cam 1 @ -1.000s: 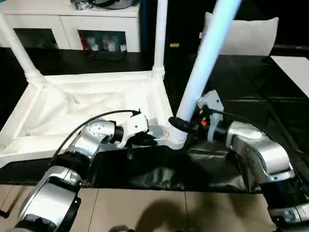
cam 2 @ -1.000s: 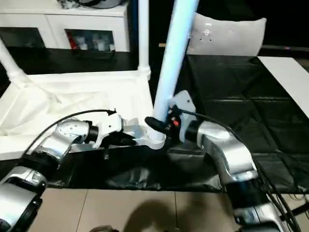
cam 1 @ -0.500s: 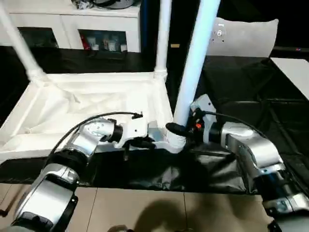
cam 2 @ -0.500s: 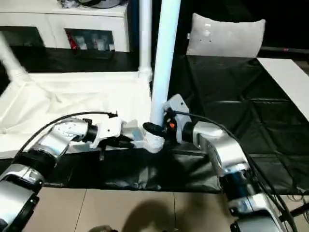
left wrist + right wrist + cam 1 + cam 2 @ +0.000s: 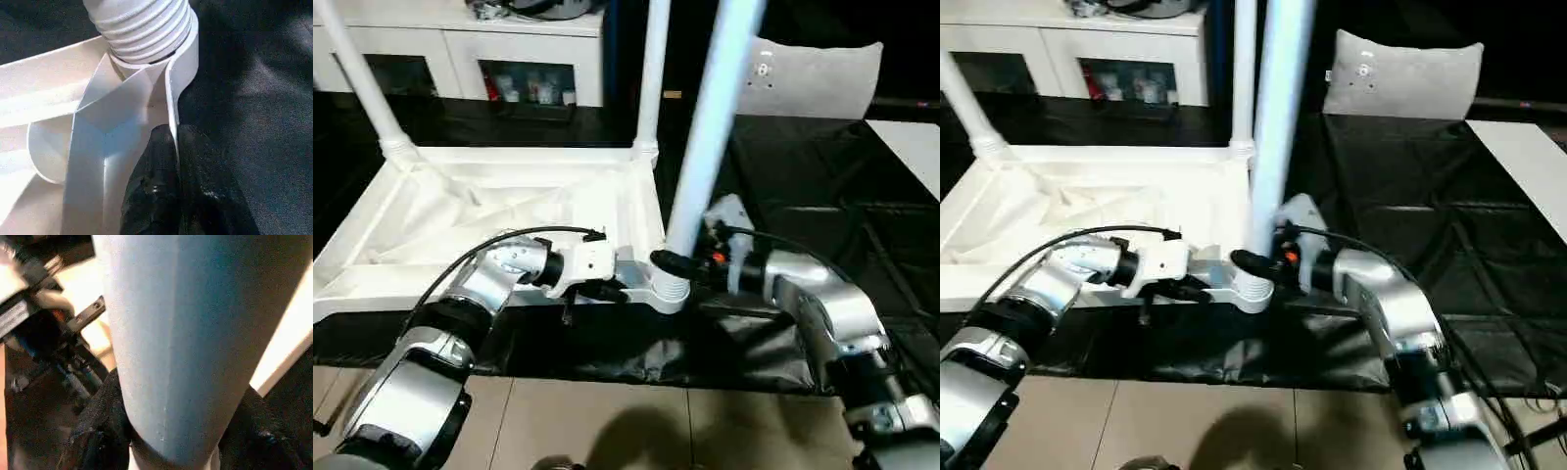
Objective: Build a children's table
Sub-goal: Insert table leg to table base
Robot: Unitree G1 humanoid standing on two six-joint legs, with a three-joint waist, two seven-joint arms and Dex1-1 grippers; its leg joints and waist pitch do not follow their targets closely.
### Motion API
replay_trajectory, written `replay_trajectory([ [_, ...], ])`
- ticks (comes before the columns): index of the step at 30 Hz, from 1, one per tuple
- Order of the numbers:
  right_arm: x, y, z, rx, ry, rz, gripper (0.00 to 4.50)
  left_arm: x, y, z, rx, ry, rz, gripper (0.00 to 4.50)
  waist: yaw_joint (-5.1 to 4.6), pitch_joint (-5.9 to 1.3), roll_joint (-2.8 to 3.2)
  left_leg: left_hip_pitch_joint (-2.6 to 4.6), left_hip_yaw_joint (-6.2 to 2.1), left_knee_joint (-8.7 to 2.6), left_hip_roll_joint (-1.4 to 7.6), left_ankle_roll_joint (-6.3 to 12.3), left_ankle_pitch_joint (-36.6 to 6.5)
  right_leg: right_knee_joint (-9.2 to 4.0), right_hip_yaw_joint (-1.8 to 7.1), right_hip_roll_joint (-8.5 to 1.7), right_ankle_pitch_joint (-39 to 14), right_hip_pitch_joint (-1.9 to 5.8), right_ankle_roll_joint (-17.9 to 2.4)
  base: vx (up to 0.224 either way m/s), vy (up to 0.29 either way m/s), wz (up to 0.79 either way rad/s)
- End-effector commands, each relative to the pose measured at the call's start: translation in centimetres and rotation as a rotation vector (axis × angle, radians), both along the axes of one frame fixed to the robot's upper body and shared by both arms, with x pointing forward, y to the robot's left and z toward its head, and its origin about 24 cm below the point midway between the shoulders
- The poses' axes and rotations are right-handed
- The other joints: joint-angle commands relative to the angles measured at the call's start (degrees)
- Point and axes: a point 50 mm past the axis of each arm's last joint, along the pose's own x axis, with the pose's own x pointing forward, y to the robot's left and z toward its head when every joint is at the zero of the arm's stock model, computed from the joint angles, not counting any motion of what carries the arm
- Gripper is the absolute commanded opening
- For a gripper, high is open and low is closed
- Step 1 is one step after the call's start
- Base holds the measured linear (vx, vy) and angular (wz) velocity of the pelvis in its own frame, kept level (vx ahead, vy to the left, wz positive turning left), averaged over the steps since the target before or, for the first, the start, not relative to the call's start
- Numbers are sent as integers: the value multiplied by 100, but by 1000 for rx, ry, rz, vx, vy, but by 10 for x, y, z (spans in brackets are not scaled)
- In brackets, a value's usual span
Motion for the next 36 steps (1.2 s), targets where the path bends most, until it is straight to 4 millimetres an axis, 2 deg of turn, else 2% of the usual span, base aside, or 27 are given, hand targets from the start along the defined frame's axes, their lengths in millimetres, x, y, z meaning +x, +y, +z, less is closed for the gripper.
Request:
replay_trajectory([
  [1, -6, -3, -15, 49, 53, -48, 190, 8, -3, 13, -54, -52, 46, 0, -1, -399, 47, 49, -254, -488, 621, 28, -961, -545, 462, -714, -1830, 316, -787, 0, 0, 0],
  [3, -10, -3, -19, 88, 59, -66, 189, 10, -3, 13, -77, -45, 74, 0, -6, -394, 40, 67, -264, -507, 634, -19, -1090, -563, 459, -729, -1893, 320, -791, 0, 0, 0],
  [7, -20, -2, -25, 121, 33, -63, 189, 9, -4, 12, -94, -33, 83, 0, 7, -402, 38, 54, -255, -501, 631, -6, -1024, -550, 470, -749, -1756, 326, -811, 0, 0, 0],
  [8, -23, -2, -26, 91, 2, -52, 189, 9, -4, 12, -94, -32, 82, 0, 13, -409, 68, 42, -266, -514, 641, 13, -961, -525, 467, -729, -1578, 331, -844, 0, 0, 0],
  [10, -26, -3, -28, 24, -41, -27, 189, 9, -5, 12, -95, -32, 78, 0, 12, -408, 55, 40, -262, -510, 631, 4, -949, -507, 465, -732, -1498, 332, -857, 0, 0, 0],
  [12, -27, -4, -28, 3, -46, -23, 189, 8, -6, 11, -93, -29, 72, 0, 7, -400, 75, 45, -258, -511, 624, 10, -1003, -524, 466, -726, -1581, 336, -861, 0, 0, 0],
  [16, -28, -6, -34, -117, -67, 14, 189, 5, -5, 9, -58, -25, 36, 0, 14, -401, 70, 39, -258, -504, 611, 37, -974, -535, 459, -714, -1651, 345, -800, 0, 0, 0],
  [19, -30, -5, -38, -182, -55, 73, 189, 0, 0, 6, 4, -20, -28, 0, 2, -370, 68, 39, -270, -521, 622, 81, -1037, -534, 465, -712, -1639, 335, -815, 0, 0, 0],
  [20, -30, -5, -39, -191, -48, 84, 189, -1, 0, 6, 15, -19, -41, 0, -23, -336, 72, 36, -267, -531, 617, 119, -1087, -535, 470, -700, -1640, 326, -826, 0, 0, 0],
  [22, -31, -4, -40, -211, -39, 113, 189, -2, 1, 6, 38, -17, -61, 0, -34, -345, 65, 33, -267, -523, 614, 145, -1069, -537, 469, -707, -1646, 341, -841, 0, 0, 0],
  [23, -31, -3, -41, -216, -33, 126, 189, -2, 2, 6, 55, -21, -76, 0, -44, -280, 97, 28, -268, -541, 614, 161, -1116, -552, 469, -691, -1694, 306, -832, 0, 0, 0],
  [24, -31, -1, -41, -224, -15, 175, 189, -2, 2, 8, 91, -25, -117, 0, -56, -285, 86, 31, -270, -544, 609, 173, -1173, -564, 461, -679, -1759, 315, -816, 0, 0, 0],
  [25, -32, 1, -41, -228, -2, 202, 189, -2, 2, 9, 107, -25, -140, 0, -71, -253, 107, 37, -275, -553, 602, 186, -1271, -581, 460, -678, -1863, 319, -788, 0, 0, 0],
  [26, -32, 1, -41, -229, 5, 217, 189, -2, 2, 10, 117, -25, -153, 0, -80, -248, 93, 51, -271, -559, 606, 210, -1326, -601, 456, -667, -1965, 322, -769, 0, 0, 0],
  [27, -33, 2, -42, -231, 15, 238, 189, -2, 1, 11, 128, -24, -170, 0, -77, -222, 124, 54, -277, -564, 610, 211, -1376, -608, 455, -670, -2034, 314, -761, 0, 0, 0],
  [29, -31, 7, -40, -242, 38, 305, 189, 5, -1, 19, 156, -36, -189, 0, -77, -202, 121, 57, -280, -573, 616, 208, -1369, -605, 467, -668, -1973, 305, -773, 0, 0, 0],
  [30, -31, 7, -40, -242, 38, 305, 189, 5, -1, 19, 156, -36, -189, 0, -86, -209, 112, 66, -271, -567, 597, 230, -1368, -604, 456, -650, -1992, 311, -771, 0, 0, 0],
  [31, -30, 8, -39, -243, 43, 318, 189, 7, 0, 21, 166, -41, -185, 0, -81, -195, 121, 48, -288, -572, 618, 217, -1336, -589, 463, -679, -1949, 320, -796, 0, 0, 0],
  [36, -26, 13, -36, -231, 59, 330, 189, 14, 8, 27, 198, -45, -154, 0, -85, -224, 103, 35, -293, -562, 631, 228, -1186, -549, 464, -694, -1715, 341, -898, 0, 0, 0],
])
